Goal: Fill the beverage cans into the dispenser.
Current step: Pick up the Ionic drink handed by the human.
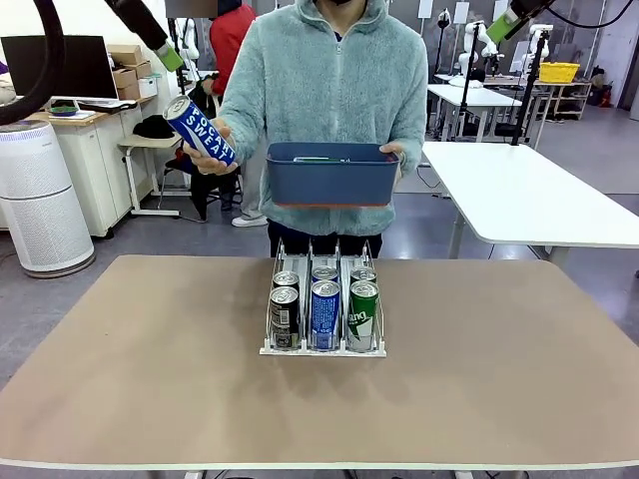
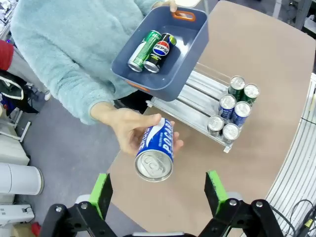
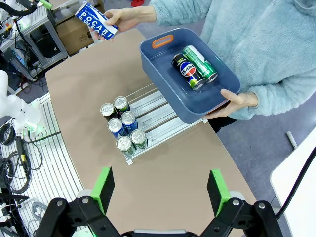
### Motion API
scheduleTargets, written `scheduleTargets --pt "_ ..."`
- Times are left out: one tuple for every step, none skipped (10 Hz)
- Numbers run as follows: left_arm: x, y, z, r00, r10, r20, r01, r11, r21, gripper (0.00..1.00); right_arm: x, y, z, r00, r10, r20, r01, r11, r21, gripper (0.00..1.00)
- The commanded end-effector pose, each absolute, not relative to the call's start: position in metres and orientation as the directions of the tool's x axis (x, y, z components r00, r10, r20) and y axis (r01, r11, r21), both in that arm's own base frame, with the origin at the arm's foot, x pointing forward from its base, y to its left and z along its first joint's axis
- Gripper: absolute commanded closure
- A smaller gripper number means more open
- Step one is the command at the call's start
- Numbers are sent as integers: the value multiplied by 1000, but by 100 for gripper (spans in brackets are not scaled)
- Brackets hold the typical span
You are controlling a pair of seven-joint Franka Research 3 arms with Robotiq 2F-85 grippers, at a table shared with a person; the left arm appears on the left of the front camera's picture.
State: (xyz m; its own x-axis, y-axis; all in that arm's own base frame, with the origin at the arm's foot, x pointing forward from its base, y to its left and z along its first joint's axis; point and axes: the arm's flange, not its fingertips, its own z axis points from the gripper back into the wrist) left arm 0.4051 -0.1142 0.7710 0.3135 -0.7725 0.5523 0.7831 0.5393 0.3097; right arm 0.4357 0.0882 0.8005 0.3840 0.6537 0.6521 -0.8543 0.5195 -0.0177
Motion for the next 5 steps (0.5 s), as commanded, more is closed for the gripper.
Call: scheduleTargets --pt "401 -114 750 326 -758 565 757 567 324 0 436 89 801 391 650 651 -851 525 -13 0" --pt "401 -113 745 333 -732 594 760 581 291 0 436 89 801 391 650 651 -851 525 -13 0" --pt "406 -113 739 349 -709 612 750 603 272 0 436 89 801 391 650 651 -851 525 -13 0" --pt "408 -110 735 359 -706 611 746 610 267 0 436 89 801 391 650 651 -851 525 -13 0" --pt "408 -109 731 373 -699 610 717 635 288 0 436 89 801 391 650 651 -851 525 -13 0"
